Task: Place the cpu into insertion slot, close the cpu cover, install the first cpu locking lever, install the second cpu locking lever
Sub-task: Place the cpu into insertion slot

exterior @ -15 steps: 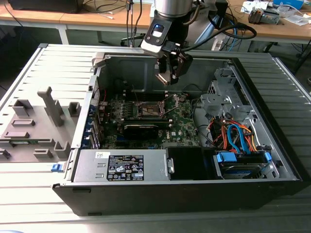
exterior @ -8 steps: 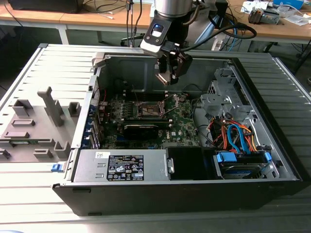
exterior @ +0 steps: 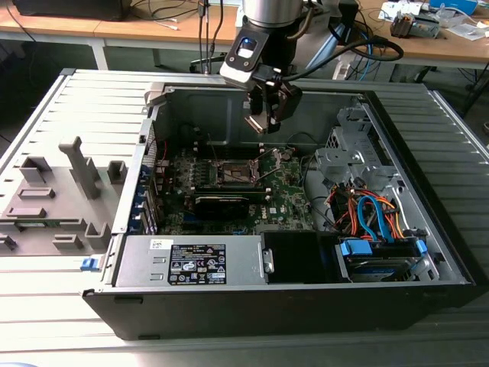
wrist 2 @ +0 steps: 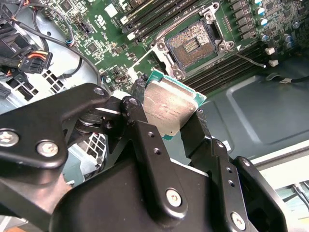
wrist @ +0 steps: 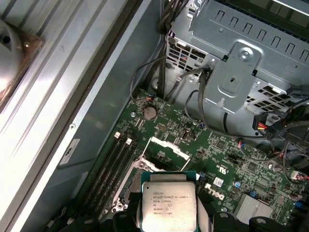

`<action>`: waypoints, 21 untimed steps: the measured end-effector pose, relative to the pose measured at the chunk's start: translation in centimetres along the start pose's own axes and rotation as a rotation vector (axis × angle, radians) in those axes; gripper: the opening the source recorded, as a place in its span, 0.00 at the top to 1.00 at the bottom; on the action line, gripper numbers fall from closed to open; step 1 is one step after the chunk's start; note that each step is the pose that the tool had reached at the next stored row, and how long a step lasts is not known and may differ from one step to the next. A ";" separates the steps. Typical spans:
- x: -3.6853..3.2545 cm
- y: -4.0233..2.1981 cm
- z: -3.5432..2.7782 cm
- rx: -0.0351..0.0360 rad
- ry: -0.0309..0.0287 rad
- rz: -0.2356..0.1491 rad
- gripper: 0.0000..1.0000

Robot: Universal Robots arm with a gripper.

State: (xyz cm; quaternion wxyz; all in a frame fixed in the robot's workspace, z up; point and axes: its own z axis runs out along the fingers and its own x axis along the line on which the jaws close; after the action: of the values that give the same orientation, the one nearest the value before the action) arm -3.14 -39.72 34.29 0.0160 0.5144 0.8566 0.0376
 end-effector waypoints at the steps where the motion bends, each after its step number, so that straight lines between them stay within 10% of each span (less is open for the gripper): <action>1: 0.00 0.00 0.00 0.0000 -0.0001 0.001 0.45; 21: 0.00 0.00 0.01 -0.0005 -0.0039 0.048 0.45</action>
State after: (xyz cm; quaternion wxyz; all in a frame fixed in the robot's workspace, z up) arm -3.14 -39.72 34.28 0.0170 0.5349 0.8439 0.0372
